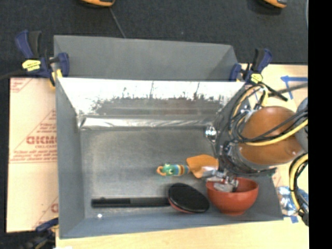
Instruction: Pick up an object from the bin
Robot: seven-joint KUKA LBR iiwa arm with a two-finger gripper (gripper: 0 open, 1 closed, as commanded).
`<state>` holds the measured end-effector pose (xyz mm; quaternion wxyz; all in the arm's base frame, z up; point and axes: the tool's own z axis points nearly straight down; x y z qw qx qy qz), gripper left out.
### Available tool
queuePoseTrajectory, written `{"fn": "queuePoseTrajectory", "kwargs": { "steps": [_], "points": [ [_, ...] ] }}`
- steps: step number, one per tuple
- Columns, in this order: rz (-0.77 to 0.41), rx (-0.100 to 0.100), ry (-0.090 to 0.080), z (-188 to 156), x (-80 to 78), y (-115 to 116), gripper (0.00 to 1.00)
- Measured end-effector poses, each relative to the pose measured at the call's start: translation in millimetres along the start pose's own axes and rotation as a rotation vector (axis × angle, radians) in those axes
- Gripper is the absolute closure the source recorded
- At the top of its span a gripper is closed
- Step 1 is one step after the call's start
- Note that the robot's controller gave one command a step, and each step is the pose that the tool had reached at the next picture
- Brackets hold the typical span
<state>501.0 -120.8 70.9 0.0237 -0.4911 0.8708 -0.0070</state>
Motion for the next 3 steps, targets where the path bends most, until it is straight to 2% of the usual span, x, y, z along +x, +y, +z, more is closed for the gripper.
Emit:
{"fn": "queuePoseTrajectory", "kwargs": {
  "steps": [1, 3],
  "points": [
    [-0.002, 0.001, -0.002, -2, -1.1, 0, 1.00],
    [-0.001, 0.006, -0.007, -32, -4.1, -2, 1.00]
  ]
}}
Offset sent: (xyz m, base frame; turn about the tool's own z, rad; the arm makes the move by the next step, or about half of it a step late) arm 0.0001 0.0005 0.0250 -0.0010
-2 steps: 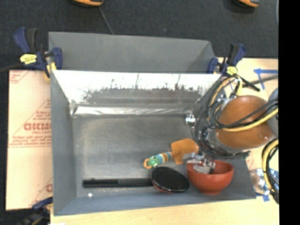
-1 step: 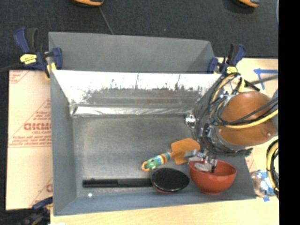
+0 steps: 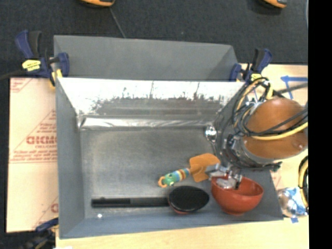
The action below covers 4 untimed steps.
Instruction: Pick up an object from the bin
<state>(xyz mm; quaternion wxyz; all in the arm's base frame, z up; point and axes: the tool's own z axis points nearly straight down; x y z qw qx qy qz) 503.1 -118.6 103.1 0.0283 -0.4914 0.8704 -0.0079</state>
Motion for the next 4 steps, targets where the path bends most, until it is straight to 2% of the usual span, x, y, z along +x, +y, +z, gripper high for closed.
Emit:
{"fn": "queuePoseTrajectory", "kwargs": {
  "steps": [3, 4],
  "points": [
    [0.002, 0.007, -0.009, -29, -3.9, -2, 1.00],
    [0.004, -0.002, -0.008, -72, -5.7, -2, 1.00]
  ]
}}
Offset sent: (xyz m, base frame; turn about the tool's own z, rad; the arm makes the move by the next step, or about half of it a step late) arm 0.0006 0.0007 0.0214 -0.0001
